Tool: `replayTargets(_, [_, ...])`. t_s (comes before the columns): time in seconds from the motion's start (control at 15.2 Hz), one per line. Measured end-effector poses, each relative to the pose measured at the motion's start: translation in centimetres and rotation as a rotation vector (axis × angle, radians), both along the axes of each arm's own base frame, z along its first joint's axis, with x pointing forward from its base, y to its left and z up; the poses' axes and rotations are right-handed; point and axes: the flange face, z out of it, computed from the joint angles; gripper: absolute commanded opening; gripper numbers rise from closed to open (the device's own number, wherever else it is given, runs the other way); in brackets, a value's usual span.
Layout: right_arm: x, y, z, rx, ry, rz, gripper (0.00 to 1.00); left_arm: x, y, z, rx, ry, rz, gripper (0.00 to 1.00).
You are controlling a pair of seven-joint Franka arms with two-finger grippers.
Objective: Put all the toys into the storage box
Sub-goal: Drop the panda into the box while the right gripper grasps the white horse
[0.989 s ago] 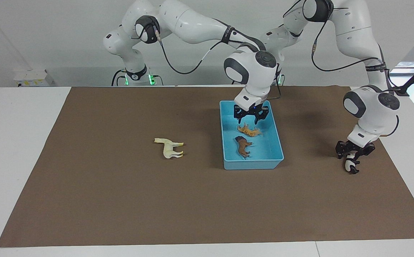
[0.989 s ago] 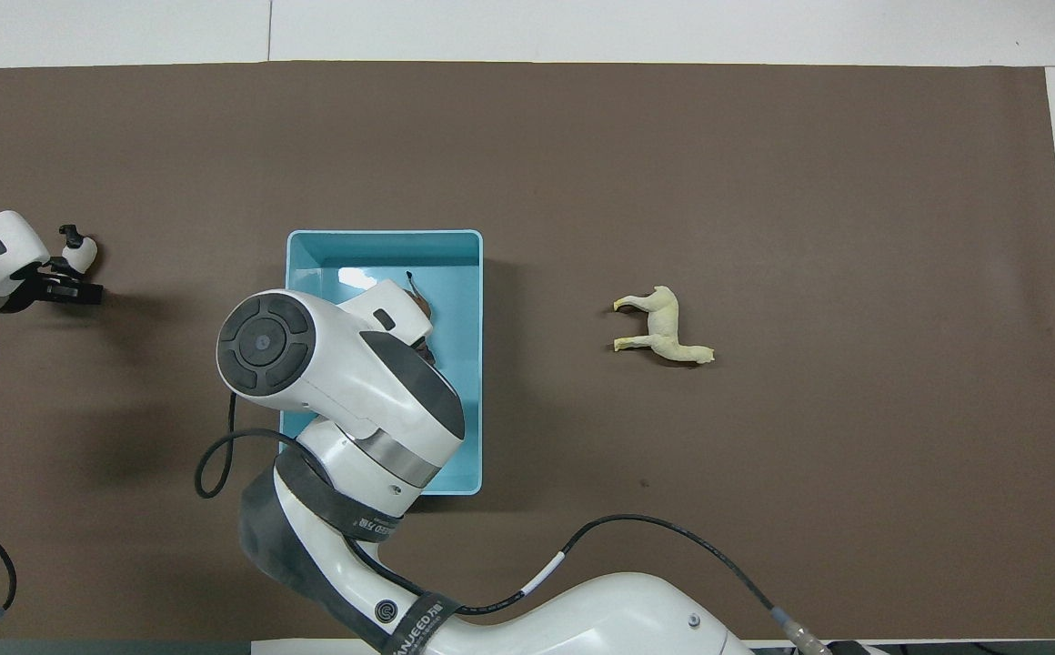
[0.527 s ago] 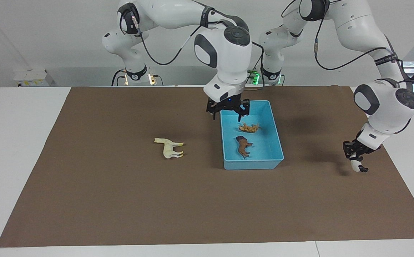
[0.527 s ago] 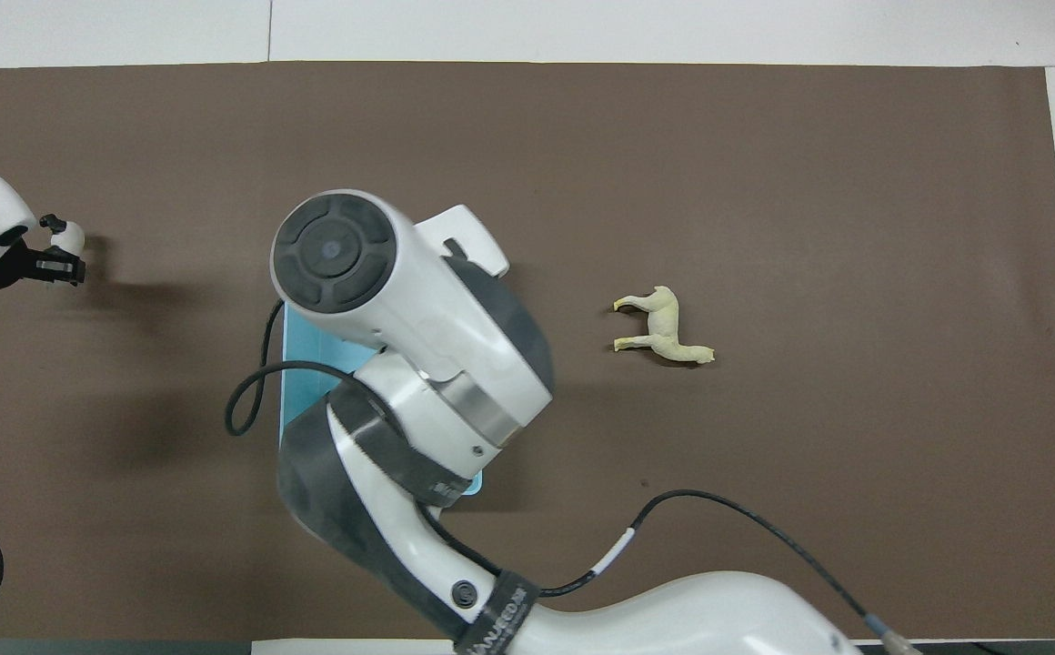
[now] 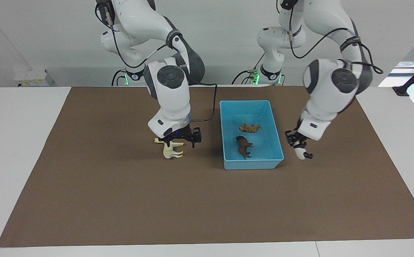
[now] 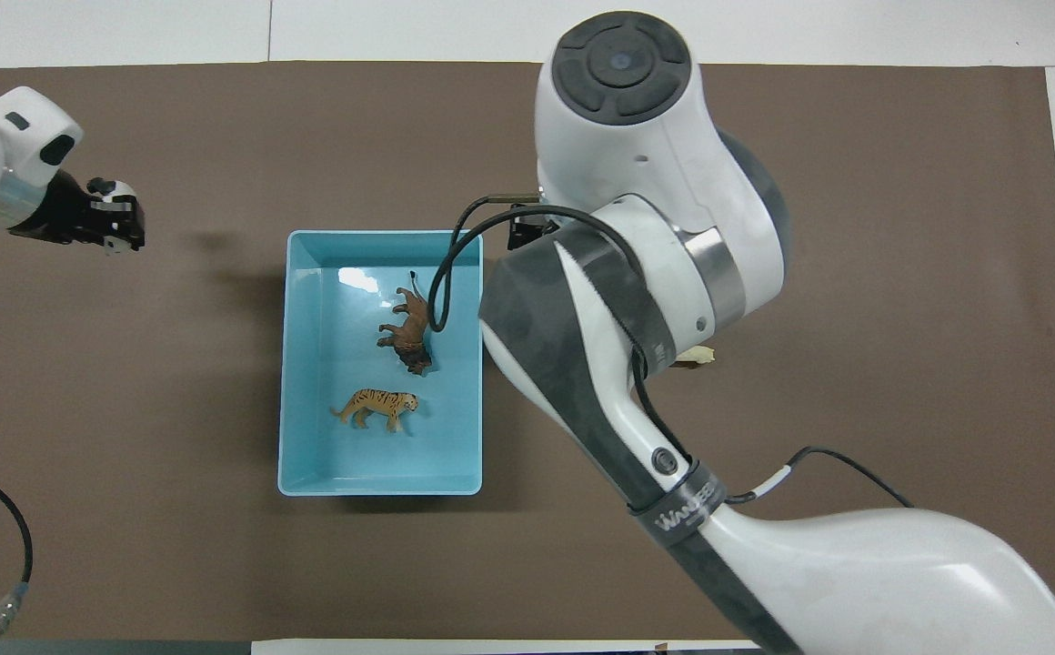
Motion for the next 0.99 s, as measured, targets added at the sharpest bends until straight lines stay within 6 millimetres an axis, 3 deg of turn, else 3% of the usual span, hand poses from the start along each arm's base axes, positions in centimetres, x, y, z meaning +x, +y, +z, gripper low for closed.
replayTargets(0.07, [-1.0,-1.2,-2.6,0.003,-0.012,0.013,1.00,-1.5,-2.9,-0.6,0.010,0.014,-0.009,1.00])
replayTargets(0.13, [-2.2,-2.4,-4.8,0.002,-0.011,0.024,1.00,-2.6,-4.2,-1.4,0.019,0.029,-0.021,1.00])
replayTargets(0.33, [-4.5,-4.1,-8.0,-0.002,-0.005,0.033,1.00,-3.0,-3.3,-1.6,0.027,0.037,-0.010,1.00])
replayTargets(0.46, [-5.3,-4.3,-9.4,0.006,-0.028,0.035,1.00,-3.0,-1.9,1.0,0.020,0.004,0.010,1.00])
replayTargets(0.59, [-5.8,-4.2,-10.4,0.015,-0.056,0.039,1.00,-3.4,-0.2,5.8,0.008,-0.044,0.037,1.00])
replayTargets(0.66, [-6.0,-4.2,-10.7,0.020,-0.070,0.039,0.68,-3.9,0.8,8.4,0.011,-0.045,0.048,1.00])
replayTargets(0.73, [-6.3,-4.2,-11.1,0.026,-0.088,0.041,0.19,-4.7,1.7,10.6,0.020,-0.026,0.045,1.00])
replayTargets(0.86, [-7.0,-4.4,-12.2,0.026,-0.091,0.043,0.23,-6.4,2.6,13.5,0.032,0.011,-0.027,1.00])
replayTargets(0.99, [-7.1,-4.3,-12.2,0.029,-0.099,0.046,0.28,-7.3,4.3,15.1,0.035,0.026,-0.117,1.00])
